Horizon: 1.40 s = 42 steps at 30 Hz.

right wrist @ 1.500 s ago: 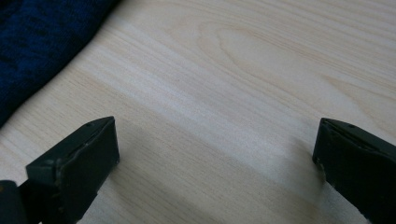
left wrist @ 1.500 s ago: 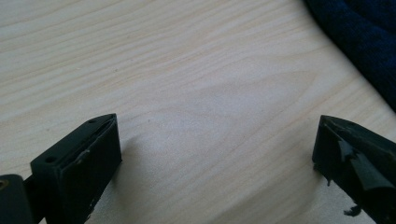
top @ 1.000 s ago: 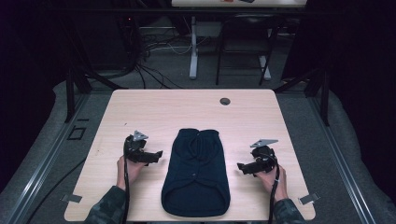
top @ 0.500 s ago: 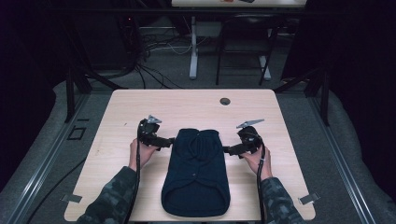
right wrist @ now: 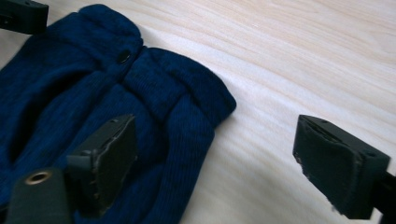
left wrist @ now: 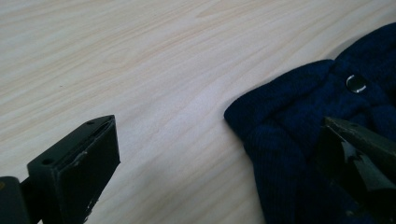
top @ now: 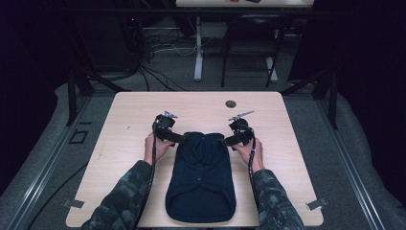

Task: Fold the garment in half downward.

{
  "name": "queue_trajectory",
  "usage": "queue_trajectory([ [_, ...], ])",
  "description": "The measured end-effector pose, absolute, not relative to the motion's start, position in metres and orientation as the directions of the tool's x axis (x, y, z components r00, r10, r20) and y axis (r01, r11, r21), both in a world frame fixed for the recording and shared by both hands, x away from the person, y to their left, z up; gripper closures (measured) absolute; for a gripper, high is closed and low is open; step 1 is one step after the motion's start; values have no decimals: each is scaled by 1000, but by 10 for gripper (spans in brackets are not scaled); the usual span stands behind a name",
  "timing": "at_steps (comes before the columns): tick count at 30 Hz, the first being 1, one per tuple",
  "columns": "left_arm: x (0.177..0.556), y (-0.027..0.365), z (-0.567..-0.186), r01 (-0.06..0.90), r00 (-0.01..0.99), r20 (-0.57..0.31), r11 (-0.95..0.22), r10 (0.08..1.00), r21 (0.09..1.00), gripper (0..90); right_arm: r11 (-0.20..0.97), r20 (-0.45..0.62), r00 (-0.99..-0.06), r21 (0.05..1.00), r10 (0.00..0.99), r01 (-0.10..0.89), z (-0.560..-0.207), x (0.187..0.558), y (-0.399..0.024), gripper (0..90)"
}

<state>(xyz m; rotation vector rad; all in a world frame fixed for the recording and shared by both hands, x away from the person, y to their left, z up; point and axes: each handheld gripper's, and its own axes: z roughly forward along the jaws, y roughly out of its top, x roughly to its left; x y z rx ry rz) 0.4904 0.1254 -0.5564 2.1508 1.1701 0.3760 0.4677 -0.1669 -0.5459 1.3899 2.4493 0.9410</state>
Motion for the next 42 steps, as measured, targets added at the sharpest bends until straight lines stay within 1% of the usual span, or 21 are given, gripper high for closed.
queue_trajectory([
  [3, 493, 118, -560, 639, 574, -50, -409, 818, 651, 2, 365, 158, -546, 591, 823, 720, -549, 475, -159, 177],
  [5, 495, 113, -562, 639, 579, -24, -435, 815, 634, 2, 372, 134, -544, 593, 828, 714, -550, 478, -155, 219],
  [7, 497, 110, -565, 646, 581, -22, -445, 813, 619, 6, 364, 157, -539, 580, 828, 729, -553, 482, -153, 257],
  [10, 499, 105, -566, 651, 592, -23, -461, 806, 604, 48, 339, 181, -518, 573, 836, 746, -555, 487, -152, 327],
  [11, 500, 104, -566, 650, 599, -25, -468, 800, 599, 74, 339, 192, -522, 568, 831, 750, -556, 489, -152, 350],
  [13, 499, 102, -567, 645, 616, -24, -486, 787, 590, 156, 351, 193, -527, 554, 828, 755, -558, 491, -150, 399],
  [14, 499, 101, -567, 642, 620, -23, -491, 784, 589, 167, 361, 187, -533, 552, 825, 752, -559, 491, -149, 421],
  [16, 498, 100, -567, 641, 633, -38, -496, 773, 586, 258, 365, 198, -542, 550, 817, 751, -561, 491, -147, 481],
  [17, 497, 99, -567, 638, 638, -41, -498, 769, 587, 299, 371, 203, -547, 543, 812, 753, -562, 491, -147, 487],
  [21, 492, 96, -568, 606, 659, -27, -510, 751, 610, 438, 363, 222, -554, 556, 803, 748, -564, 490, -147, 581],
  [23, 490, 97, -568, 597, 666, -28, -510, 746, 620, 482, 366, 227, -561, 559, 796, 744, -564, 489, -146, 617],
  [26, 490, 96, -568, 588, 679, -34, -515, 734, 624, 523, 365, 242, -569, 561, 786, 743, -565, 489, -147, 666],
  [31, 489, 96, -568, 581, 692, -43, -521, 721, 625, 617, 362, 255, -576, 568, 776, 739, -566, 488, -147, 713],
  [33, 488, 96, -567, 587, 689, -47, -518, 724, 622, 656, 378, 231, -580, 565, 781, 734, -564, 486, -144, 727],
  [36, 488, 96, -566, 591, 689, -53, -518, 723, 618, 707, 416, 167, -596, 571, 786, 708, -561, 480, -138, 737],
  [38, 488, 96, -565, 584, 697, -49, -527, 715, 617, 721, 441, 137, -610, 571, 781, 693, -559, 479, -136, 739],
  [42, 488, 98, -562, 579, 702, -60, -520, 710, 628, 736, 458, 111, -621, 578, 776, 675, -556, 477, -135, 739],
])
